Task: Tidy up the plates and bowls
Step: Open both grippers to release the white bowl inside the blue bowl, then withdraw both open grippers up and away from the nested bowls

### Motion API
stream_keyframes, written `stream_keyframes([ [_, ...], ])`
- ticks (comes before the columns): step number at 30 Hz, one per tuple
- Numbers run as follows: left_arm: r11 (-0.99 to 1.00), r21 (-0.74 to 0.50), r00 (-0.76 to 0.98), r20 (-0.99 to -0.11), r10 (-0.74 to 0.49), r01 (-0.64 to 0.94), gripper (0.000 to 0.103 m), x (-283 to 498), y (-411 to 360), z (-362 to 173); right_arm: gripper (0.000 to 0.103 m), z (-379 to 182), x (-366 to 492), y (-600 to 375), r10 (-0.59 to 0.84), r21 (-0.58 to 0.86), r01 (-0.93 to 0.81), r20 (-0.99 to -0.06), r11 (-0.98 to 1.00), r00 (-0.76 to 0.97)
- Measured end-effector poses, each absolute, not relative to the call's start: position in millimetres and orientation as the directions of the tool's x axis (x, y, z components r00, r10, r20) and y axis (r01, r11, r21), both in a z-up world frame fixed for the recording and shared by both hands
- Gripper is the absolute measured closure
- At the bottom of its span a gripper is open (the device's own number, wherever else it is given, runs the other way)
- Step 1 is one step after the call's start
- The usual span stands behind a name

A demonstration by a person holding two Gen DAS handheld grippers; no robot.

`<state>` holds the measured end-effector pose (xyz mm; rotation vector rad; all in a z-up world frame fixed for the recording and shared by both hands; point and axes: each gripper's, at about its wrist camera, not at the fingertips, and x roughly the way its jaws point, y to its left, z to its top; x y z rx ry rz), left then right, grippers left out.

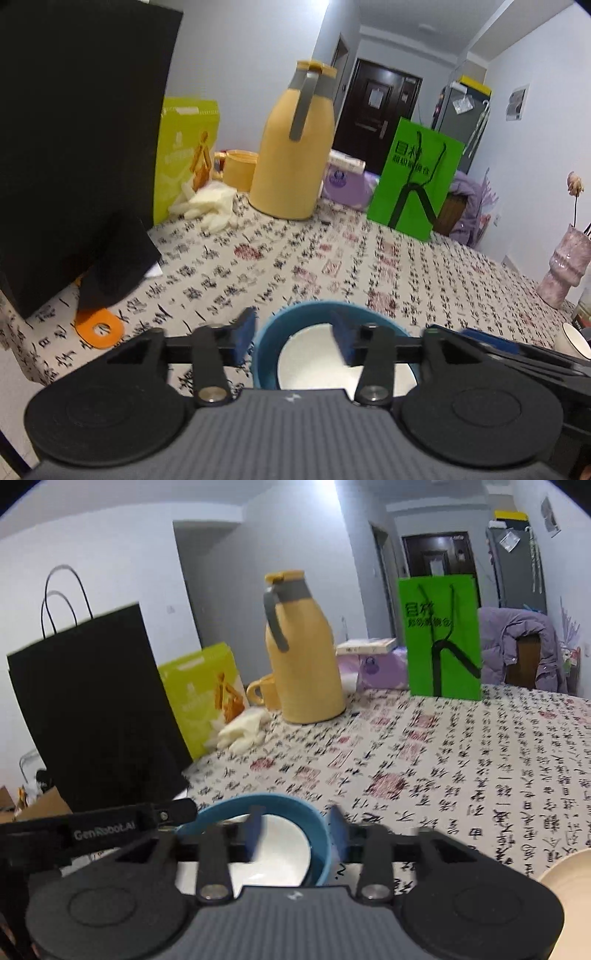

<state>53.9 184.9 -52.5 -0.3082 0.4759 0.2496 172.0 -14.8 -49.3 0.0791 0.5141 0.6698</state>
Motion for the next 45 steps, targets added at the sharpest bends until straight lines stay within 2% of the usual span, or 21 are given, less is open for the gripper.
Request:
stream_keyframes([
  [2,0.926,-0.231,0.875,-0.455,0.167,-0.297,0.015,48.2,185.2,-50.7,0.015,-48.6,167.7,-23.3,0.610,0.228,-0.571,-0.406,0.789,0.681],
  [4,0.929,-0.236,0.896,-0.411,0.170,-0.284,0.000,40.3,184.8,-48.7,0.005,-47.7,162.1,-30.7,0.604,0.212,-0.570,-0.388,0.794,0.696],
  [8,0.933,-0.225,0.917,-0.349,0.191,-0.280,0.000,24.7,180.4,-45.3,0.000,-46.8,150.0,-42.8,0.592,0.188,-0.566,-0.368,0.803,0.717],
  [18,0.946,-0.204,0.940,-0.283,0.191,-0.254,0.000,-2.1,165.1,-41.6,0.000,-44.3,125.2,-67.4,0.572,0.171,-0.547,-0.302,0.819,0.763],
  [27,0.957,-0.176,0.950,-0.252,0.183,-0.230,0.000,-15.5,156.3,-46.5,0.000,-50.0,111.8,-86.6,0.547,0.140,-0.531,-0.307,0.835,0.779],
  [45,0.963,-0.140,0.950,-0.247,0.190,-0.229,0.000,-22.6,150.3,-55.4,0.000,-63.1,108.7,-136.8,0.478,0.156,-0.453,-0.326,0.878,0.815],
])
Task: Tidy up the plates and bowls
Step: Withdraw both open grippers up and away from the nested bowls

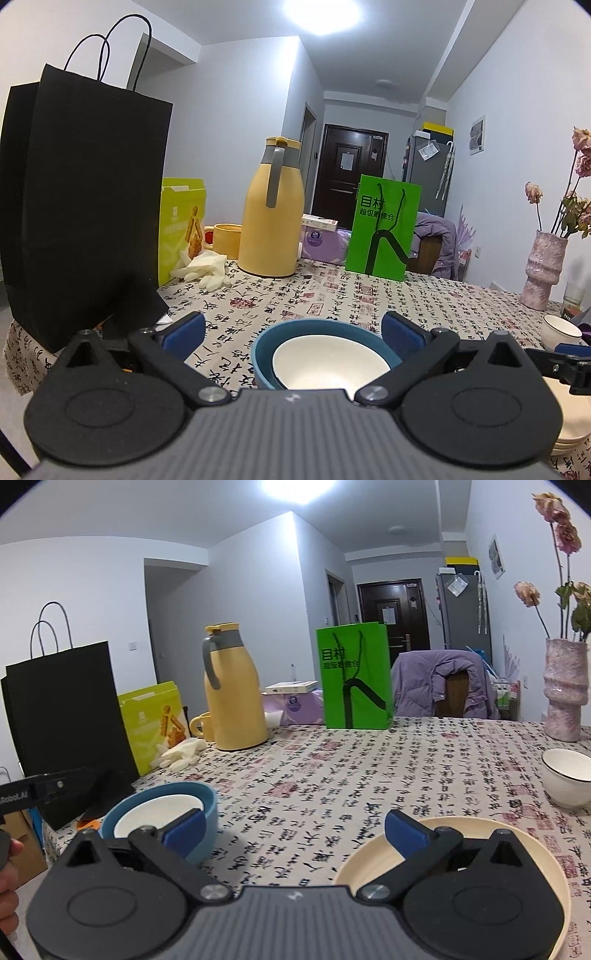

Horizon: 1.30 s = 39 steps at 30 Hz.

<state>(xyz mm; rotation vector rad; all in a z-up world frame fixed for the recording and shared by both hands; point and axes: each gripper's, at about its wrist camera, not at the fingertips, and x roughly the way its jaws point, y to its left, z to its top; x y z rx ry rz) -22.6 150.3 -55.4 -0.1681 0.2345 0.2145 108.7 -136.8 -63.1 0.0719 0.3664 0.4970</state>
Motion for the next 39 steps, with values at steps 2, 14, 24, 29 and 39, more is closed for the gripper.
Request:
stream_keyframes([
  [2,0.964,-0.138,0.949,-0.252,0.187,-0.227,0.000,-22.2,148.0,-55.5,0.000,-64.4,109.2,-143.4,0.471,0.161,-0.443,-0.327,0.882,0.819],
  [14,0.969,-0.123,0.950,-0.259,0.177,-0.214,0.000,-13.2,126.1,-56.4,0.000,-65.5,110.8,-178.0,0.450,0.183,-0.412,-0.310,0.892,0.837],
  [24,0.972,-0.118,0.949,-0.268,0.164,-0.202,0.000,-0.3,105.8,-56.8,0.000,-66.2,119.9,-202.1,0.433,0.179,-0.395,-0.302,0.901,0.850],
  [29,0.977,-0.101,0.949,-0.276,0.154,-0.187,0.000,6.5,93.4,-57.5,0.000,-67.1,123.9,-214.9,0.423,0.176,-0.386,-0.299,0.905,0.855],
  [39,0.984,-0.079,0.948,-0.290,0.133,-0.162,0.000,22.0,71.5,-58.0,0.000,-68.3,136.8,-241.9,0.389,0.162,-0.355,-0.294,0.921,0.873],
])
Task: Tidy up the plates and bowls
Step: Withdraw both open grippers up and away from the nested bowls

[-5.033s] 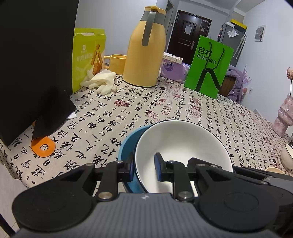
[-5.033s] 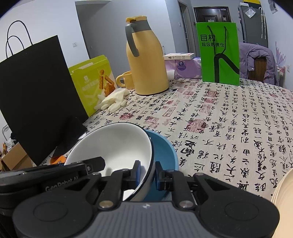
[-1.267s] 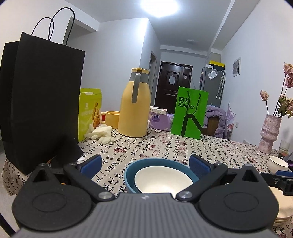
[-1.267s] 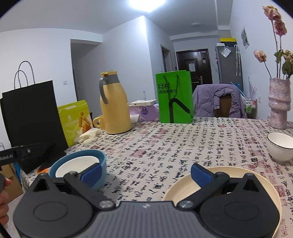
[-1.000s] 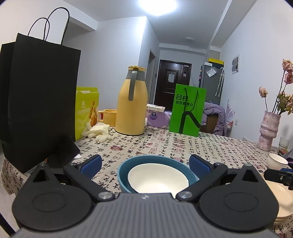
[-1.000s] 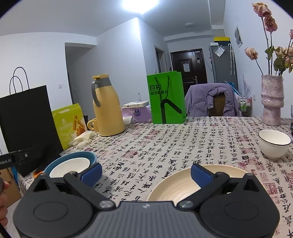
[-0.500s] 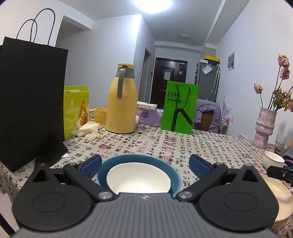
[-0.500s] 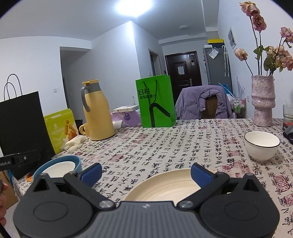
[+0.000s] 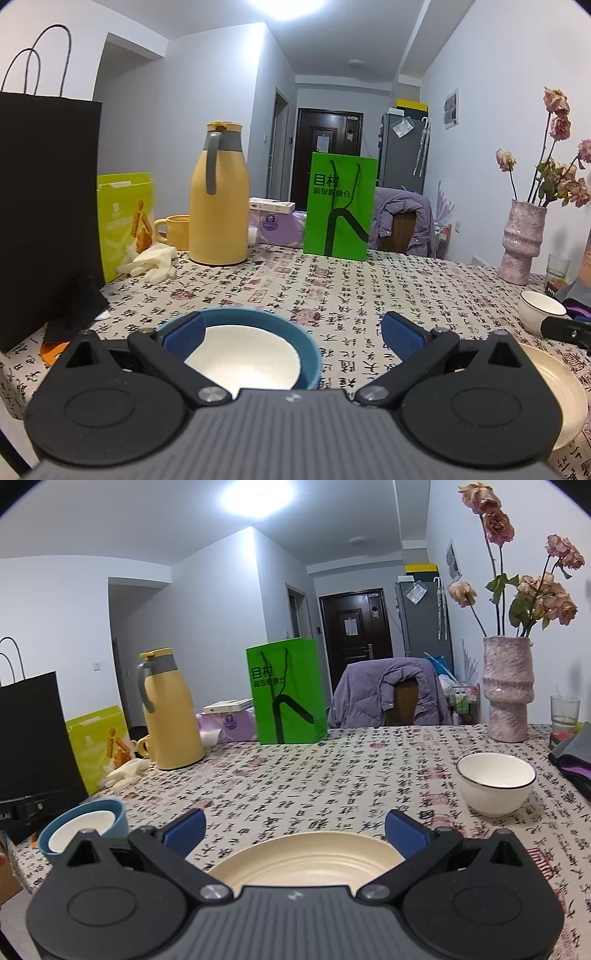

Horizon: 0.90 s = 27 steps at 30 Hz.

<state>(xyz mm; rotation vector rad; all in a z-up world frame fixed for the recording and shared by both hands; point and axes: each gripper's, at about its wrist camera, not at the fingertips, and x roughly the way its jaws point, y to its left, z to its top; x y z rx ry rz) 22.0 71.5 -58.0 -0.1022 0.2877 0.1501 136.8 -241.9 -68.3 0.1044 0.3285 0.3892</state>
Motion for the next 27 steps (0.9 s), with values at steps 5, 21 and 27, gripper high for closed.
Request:
stream_keyframes([
  [5,0.986,-0.081,0.947,-0.298,0.119,-0.149,0.000,31.6,61.6,-56.9,0.000,-69.0,145.8,-255.2,0.375,0.167,-0.339,-0.292,0.926,0.880],
  [21,0.993,-0.063,0.955,-0.286,0.081,-0.103,0.000,64.2,22.4,-45.5,0.000,-59.1,177.9,-288.3,0.350,0.176,-0.312,-0.266,0.934,0.898],
  [27,0.995,-0.054,0.961,-0.267,0.069,-0.086,0.000,75.7,5.7,-39.9,0.000,-51.4,189.9,-297.1,0.351,0.169,-0.316,-0.258,0.934,0.900],
])
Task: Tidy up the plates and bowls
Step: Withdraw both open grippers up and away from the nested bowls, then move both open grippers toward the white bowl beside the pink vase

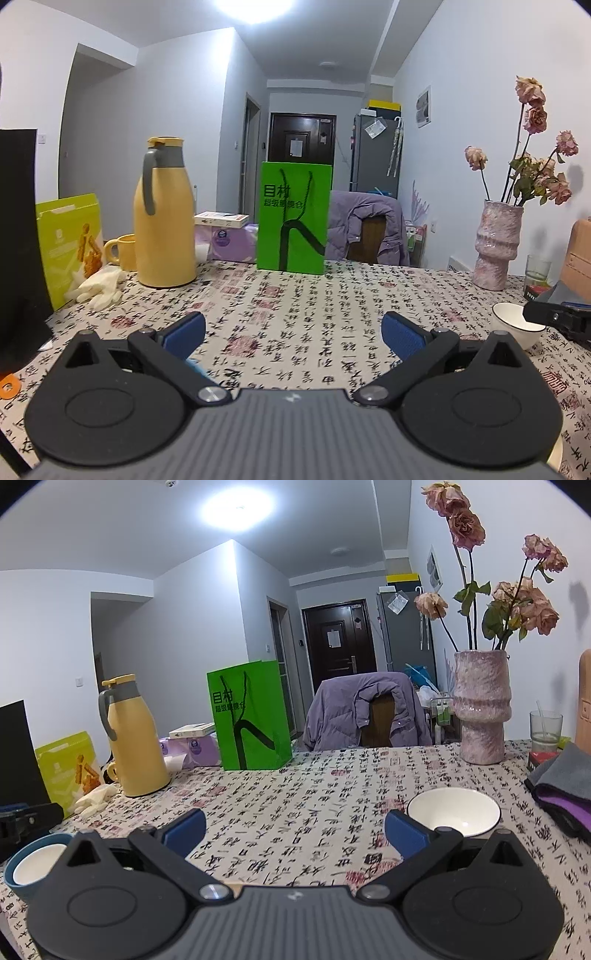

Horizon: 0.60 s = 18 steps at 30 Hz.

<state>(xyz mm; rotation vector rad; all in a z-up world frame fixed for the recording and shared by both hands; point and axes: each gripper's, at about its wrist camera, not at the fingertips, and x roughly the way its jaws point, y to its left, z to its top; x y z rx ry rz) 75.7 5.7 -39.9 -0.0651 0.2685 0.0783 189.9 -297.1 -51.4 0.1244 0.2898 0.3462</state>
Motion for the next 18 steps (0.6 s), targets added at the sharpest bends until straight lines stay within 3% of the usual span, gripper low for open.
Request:
stream_keyframes([
  [18,0.996,-0.061,0.962,-0.270,0.045,-0.063,0.000,124.6,-29.2,-27.3,0.000,-19.3,236.5,-307.6,0.381,0.152,-0.354,-0.222,0.923,0.897],
])
